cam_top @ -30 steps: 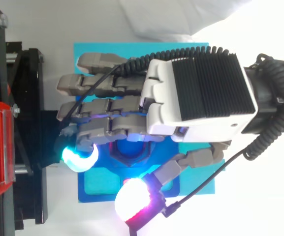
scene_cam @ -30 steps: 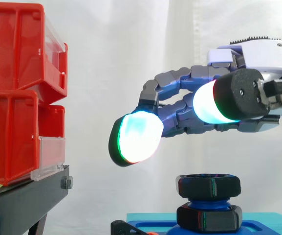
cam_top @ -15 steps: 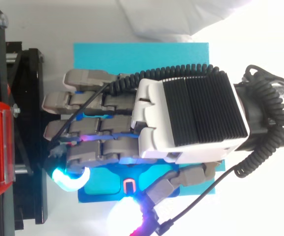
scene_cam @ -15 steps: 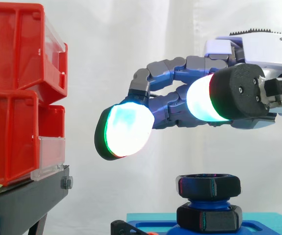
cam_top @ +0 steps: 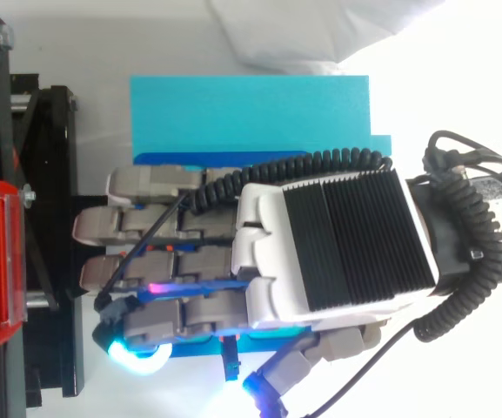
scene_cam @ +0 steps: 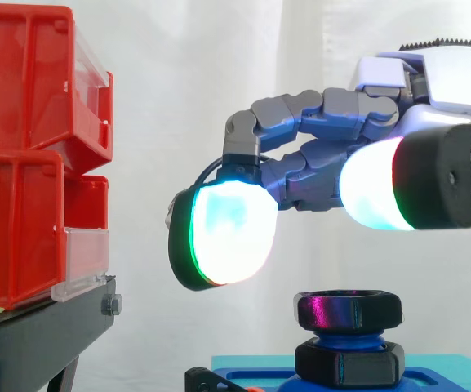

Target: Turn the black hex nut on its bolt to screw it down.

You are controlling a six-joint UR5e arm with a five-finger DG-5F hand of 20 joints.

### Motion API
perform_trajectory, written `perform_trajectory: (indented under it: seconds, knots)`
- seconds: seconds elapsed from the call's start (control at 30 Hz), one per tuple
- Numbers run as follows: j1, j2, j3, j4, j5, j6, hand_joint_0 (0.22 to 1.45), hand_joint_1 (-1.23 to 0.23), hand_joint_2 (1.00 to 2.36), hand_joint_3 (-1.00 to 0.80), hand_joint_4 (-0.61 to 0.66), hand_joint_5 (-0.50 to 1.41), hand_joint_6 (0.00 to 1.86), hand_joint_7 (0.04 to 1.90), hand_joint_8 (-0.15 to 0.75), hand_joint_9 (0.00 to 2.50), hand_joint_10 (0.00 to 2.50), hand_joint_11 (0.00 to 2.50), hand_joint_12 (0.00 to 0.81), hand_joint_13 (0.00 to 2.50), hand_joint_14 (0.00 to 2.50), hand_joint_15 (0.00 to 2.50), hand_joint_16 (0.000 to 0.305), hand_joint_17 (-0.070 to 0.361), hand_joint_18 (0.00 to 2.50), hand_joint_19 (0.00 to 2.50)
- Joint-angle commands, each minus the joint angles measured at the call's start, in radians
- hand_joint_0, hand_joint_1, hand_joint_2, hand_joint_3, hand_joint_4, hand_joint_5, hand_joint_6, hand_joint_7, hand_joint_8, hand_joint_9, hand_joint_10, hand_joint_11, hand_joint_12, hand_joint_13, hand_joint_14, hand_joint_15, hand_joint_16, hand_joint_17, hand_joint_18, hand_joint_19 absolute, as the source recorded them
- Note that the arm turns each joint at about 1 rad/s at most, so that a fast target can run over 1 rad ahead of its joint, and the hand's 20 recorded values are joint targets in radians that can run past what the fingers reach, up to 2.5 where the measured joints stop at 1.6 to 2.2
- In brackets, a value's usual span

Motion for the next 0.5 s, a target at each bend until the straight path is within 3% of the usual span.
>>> perform_trajectory:
  seconds: [0.0, 0.27, 0.47]
  knots:
    - [0.003, -0.005, 0.000, 0.004, -0.017, -0.012, 0.46, -0.47, 1.00, -0.50, 0.15, -0.14, 0.50, 1.14, 0.190, 0.45, 0.00, 0.00, 0.253, 0.23, 0.00, 0.00, 0.047, 0.106, 0.06, 0.06]
    - [-0.001, -0.005, 0.000, -0.005, -0.024, -0.017, 0.46, -0.46, 1.00, -0.50, 0.16, -0.14, 0.50, 1.14, 0.192, 0.45, 0.00, 0.00, 0.251, 0.23, 0.00, 0.00, 0.047, 0.105, 0.06, 0.07]
    - [-0.001, -0.005, 0.000, -0.011, -0.040, -0.075, 0.46, -0.46, 1.00, -0.50, 0.16, -0.14, 0.50, 1.13, 0.191, 0.45, 0.00, 0.00, 0.253, 0.23, 0.00, 0.00, 0.047, 0.105, 0.06, 0.07]
